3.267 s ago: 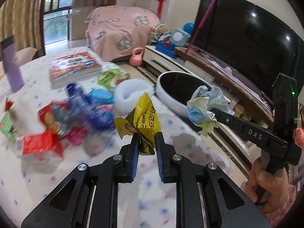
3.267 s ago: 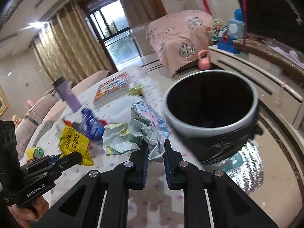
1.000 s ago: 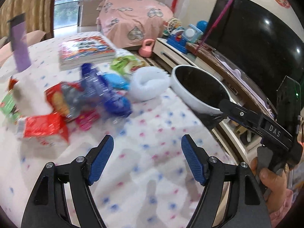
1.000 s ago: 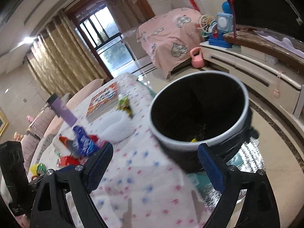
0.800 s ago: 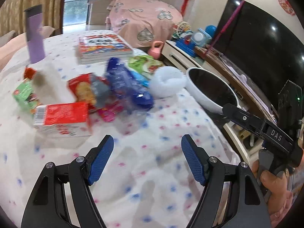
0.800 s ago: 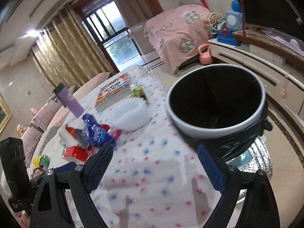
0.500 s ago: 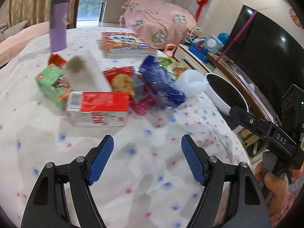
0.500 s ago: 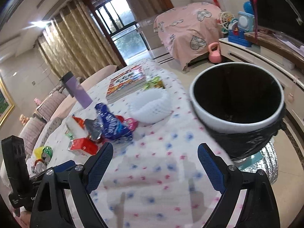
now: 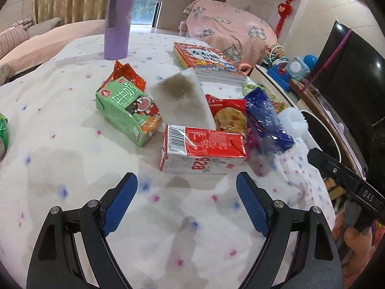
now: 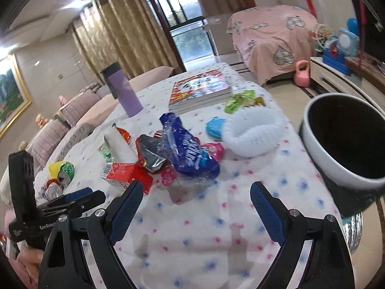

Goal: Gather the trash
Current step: 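Grasp the red milk carton with the left tool while the right tool grasps the blue bag, then carry the carton and blue bag over the bin and open both tools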

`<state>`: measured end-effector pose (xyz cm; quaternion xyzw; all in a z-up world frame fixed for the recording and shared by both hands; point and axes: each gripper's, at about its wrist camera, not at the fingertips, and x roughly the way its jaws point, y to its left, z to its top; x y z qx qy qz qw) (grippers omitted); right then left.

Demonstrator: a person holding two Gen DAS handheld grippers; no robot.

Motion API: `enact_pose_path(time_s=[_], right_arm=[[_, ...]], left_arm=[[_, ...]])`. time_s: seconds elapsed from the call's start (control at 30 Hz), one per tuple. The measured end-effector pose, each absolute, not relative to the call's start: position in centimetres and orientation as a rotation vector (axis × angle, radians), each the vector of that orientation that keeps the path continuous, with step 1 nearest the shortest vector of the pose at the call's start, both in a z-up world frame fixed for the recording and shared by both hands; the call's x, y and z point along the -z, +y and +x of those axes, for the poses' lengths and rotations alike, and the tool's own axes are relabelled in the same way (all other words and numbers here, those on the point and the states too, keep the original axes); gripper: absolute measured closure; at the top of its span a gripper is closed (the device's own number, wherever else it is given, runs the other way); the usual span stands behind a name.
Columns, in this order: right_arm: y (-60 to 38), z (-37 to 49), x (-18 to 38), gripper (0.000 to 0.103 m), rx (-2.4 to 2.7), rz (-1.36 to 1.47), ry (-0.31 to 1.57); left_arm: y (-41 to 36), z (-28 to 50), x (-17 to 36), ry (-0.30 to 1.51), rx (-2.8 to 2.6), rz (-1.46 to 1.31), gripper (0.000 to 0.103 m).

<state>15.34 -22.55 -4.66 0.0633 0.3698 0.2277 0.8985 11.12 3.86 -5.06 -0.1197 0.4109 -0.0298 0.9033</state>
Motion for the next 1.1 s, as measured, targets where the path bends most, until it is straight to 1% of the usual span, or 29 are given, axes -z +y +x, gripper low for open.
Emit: enact_pose_path(time_s=[0.13,0.27,0.43,0.5,0.57,0.6,0.67,0.73,0.9,1.1], right_arm=[[-21.3,16.7,5.0,0.011,-0.489,0.094,0.772],[-20.5,18.1,5.5,0.011,-0.498,0.084,0.781],[-19.7,20.2,6.6,0.012,-0.515,0.081,0.812],[-19.4,20.6,7.1,0.017,-0.515,0.073,0.821],[-19.4,21.0,7.5,0.047,-0.514,0.070,0.836],[-19.5,21.2,7.7,0.047,-0.519,0.080,0.847],[-19.9,21.0,7.6,0.052,-0.525,0.095,0.841],[-20.5,20.2,7.1,0.054,-0.532,0.101,0.825],[-22.1,18.4,5.8,0.054,-0.537,0.137,0.793],[-24.8,16.3,4.3,0.054,-0.513,0.182,0.750]], left_arm=[[3.4,12.4,5.4,0.876,0.088,-0.250,0.016],[2.2,12.8,5.9,0.889,0.073,-0.221,0.011],[1.0,14.1,7.2,0.933,0.033,-0.221,0.010],[0.7,14.6,7.6,0.954,0.001,-0.209,0.010],[0.5,14.7,7.6,0.948,-0.022,-0.201,0.010],[0.5,14.8,7.6,0.938,-0.026,-0.205,0.011],[0.7,14.8,7.5,0.927,-0.024,-0.221,0.012],[0.8,14.6,7.3,0.913,-0.018,-0.226,0.012],[0.3,13.2,6.1,0.867,0.016,-0.226,0.013],[-2.7,11.6,4.5,0.841,0.112,-0.199,0.013]])
